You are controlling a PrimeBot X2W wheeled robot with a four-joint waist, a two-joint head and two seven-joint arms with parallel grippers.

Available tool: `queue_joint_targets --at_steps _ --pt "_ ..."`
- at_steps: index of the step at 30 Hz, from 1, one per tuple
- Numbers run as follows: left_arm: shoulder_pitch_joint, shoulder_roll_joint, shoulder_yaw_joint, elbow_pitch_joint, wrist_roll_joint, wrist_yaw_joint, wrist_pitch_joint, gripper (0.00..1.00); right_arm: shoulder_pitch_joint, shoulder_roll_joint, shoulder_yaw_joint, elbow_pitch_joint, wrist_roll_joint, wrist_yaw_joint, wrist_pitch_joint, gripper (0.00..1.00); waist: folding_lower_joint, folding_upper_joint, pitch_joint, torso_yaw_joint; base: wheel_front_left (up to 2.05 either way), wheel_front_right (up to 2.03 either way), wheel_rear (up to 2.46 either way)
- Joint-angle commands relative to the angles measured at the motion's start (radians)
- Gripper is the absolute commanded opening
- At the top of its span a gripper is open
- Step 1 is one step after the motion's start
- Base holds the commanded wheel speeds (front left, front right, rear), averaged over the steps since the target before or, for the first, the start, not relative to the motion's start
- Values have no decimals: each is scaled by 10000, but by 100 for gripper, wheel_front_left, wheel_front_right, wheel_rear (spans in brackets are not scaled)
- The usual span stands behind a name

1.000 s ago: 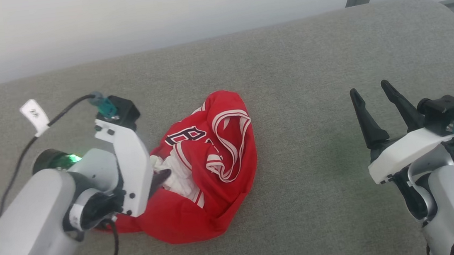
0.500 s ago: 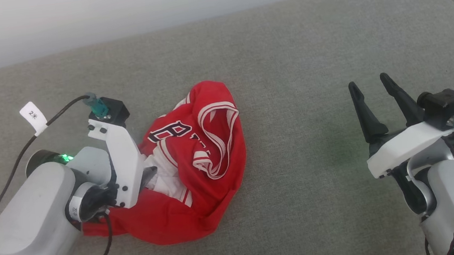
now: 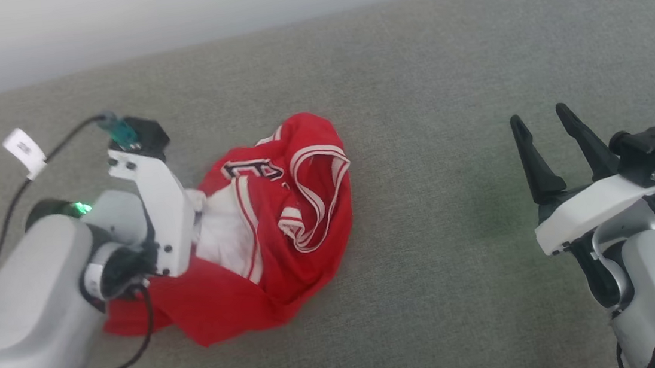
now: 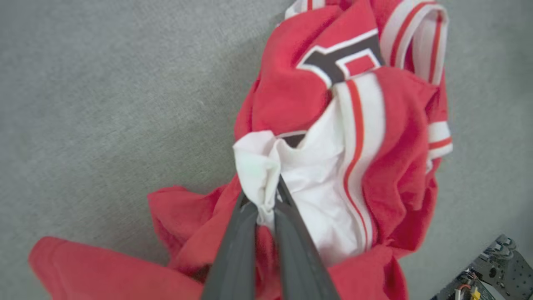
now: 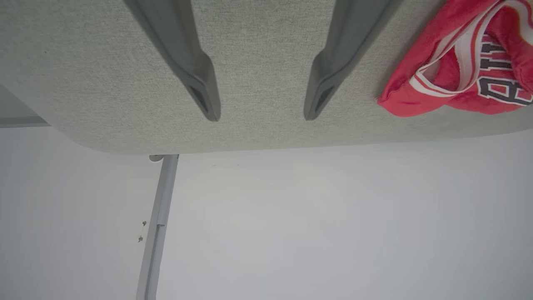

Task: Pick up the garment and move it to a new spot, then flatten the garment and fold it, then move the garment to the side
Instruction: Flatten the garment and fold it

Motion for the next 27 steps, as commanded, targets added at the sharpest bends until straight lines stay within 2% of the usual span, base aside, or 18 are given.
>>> queue_joint_targets --at_steps 1,13,17,20,21,23,24,27 --pt "-70 203 183 -228 -111 136 -28 0 123 -11 -49 27 -80 1 -31 100 0 0 -103 111 0 0 0" --pt "732 1410 1462 -2277 -516 952 -407 0 380 -10 -285 -66 -111 1 110 100 0 0 -489 675 0 0 0" --pt "1304 1729 1624 -2532 -537 1034 -535 0 423 6 -308 -126 -112 1 173 100 0 0 -537 796 0 0 0" --pt "1681 1723 1663 -2370 -659 1148 -644 0 439 20 -294 -139 -91 1 188 100 0 0 -559 852 0 0 0" --pt "1774 1725 1624 -2260 -637 1116 -676 9 437 29 -279 -146 -83 1 207 100 0 0 -561 864 0 0 0" --pt "1933 1701 1525 -2038 -573 1016 -772 47 423 31 -263 -139 -58 1 228 100 0 0 -567 885 0 0 0" --pt "1961 1620 1502 -1877 -606 980 -834 100 407 36 -246 -132 -43 1 221 100 0 0 -565 888 0 0 0" --pt "1937 1494 1482 -1317 -737 848 -977 100 376 52 -202 -116 -23 1 220 100 0 0 -563 890 0 0 0"
